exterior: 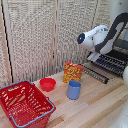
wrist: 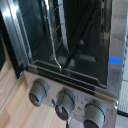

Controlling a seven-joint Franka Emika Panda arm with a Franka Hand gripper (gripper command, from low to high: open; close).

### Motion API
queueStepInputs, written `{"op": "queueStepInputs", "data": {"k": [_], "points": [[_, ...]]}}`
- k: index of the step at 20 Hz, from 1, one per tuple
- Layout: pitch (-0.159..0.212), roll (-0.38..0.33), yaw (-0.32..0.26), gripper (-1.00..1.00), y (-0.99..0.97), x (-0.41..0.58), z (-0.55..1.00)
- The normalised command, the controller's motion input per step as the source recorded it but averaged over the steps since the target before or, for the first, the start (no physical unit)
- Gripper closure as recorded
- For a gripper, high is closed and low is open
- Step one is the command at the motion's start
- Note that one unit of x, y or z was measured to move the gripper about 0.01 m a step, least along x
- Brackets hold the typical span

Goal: Extend the gripper towards the oven tray handle. Grasp the handle and carefully pull the tray out of the oven. Move the gripper above the red bowl. Grab the red bowl gently. Lift the bowl and place it onto the oven tray.

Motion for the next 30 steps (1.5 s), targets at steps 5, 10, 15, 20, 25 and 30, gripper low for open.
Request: {"op": "queueStepInputs", "data": {"k": [5, 10, 15, 20, 25, 30], "points": [[-0.01, -0.099, 0.028, -1.0, -0.51, 0.0, -0.19], [-0.038, 0.042, 0.003, -1.0, -0.71, 0.0, -0.01], [-0.015, 0.04, 0.012, -1.0, -0.57, 0.0, 0.0], [0.0, 0.004, 0.001, -1.0, -0.19, 0.03, -0.05], [0.002, 0.006, 0.002, -1.0, -0.08, 0.023, -0.03], [-0.014, 0.067, 0.037, 1.0, -0.37, -0.074, 0.01]]}}
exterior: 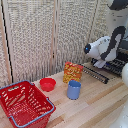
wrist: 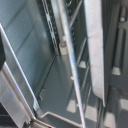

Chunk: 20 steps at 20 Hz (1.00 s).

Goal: Extend the gripper towards the oven tray handle. Grasp the handle and carefully pull the tray out of the oven. Move the gripper above the red bowl. Grab the red bowl gently. Lift the bowl and place it onto the oven tray.

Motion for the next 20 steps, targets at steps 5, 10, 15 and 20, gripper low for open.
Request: {"op": "queueStepInputs", "data": {"k": [5, 10, 15, 20], "points": [[-0.044, 0.078, 0.012, 1.0, -0.45, -0.124, 0.01], [-0.074, 0.019, 0.006, 1.0, -0.25, -0.242, 0.0], [-0.068, 0.0, 0.005, 1.0, -0.15, -0.227, 0.0], [-0.051, -0.002, -0.005, 1.0, -0.16, -0.146, 0.0]]}}
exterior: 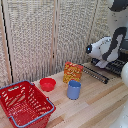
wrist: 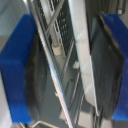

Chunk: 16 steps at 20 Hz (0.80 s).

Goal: Extend the gripper towards the oven tray handle. Grasp the handle and carefully pull the tray out of the oven. Move the gripper above the red bowl. Grab the red bowl gently. Lift the bowl and place it onto the oven tray.

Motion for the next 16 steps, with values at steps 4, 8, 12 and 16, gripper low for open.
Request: {"op": "queueStepInputs", "data": {"k": [4, 8, 12, 16], "points": [[-0.006, -0.005, -0.035, 1.0, 0.11, -0.088, 0.0], [0.0, 0.042, -0.044, 1.0, 0.72, 0.005, 0.02], [0.0, 0.157, -0.067, 1.0, 0.73, 0.016, 0.32], [0.0, 0.16, -0.076, 1.0, 0.7, 0.047, 0.35]]}}
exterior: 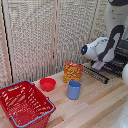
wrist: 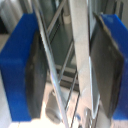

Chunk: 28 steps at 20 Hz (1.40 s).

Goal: Extend the gripper towards the oven tray handle. Grasp the handle and carefully pull the tray out of the oven. Move the gripper above the red bowl. Grab the red bowl gently. Lift the bowl and place it onto the oven tray.

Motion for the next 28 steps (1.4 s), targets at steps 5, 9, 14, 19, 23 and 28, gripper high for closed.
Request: {"op": "queueStepInputs", "data": {"k": [5, 9, 14, 19, 23, 28], "points": [[0.0, 0.051, -0.104, 1.0, 0.6, 0.096, 0.13], [0.002, -0.014, -0.073, -1.0, 0.19, 0.099, 0.01], [0.004, 0.0, 0.009, -1.0, -0.01, 0.107, 0.0], [0.012, 0.011, 0.0, -1.0, 0.0, 0.189, 0.01], [0.0, 0.0, 0.002, -1.0, 0.02, 0.094, 0.22], [-0.018, -0.051, -0.051, -1.0, 0.12, 0.229, 0.51]]}}
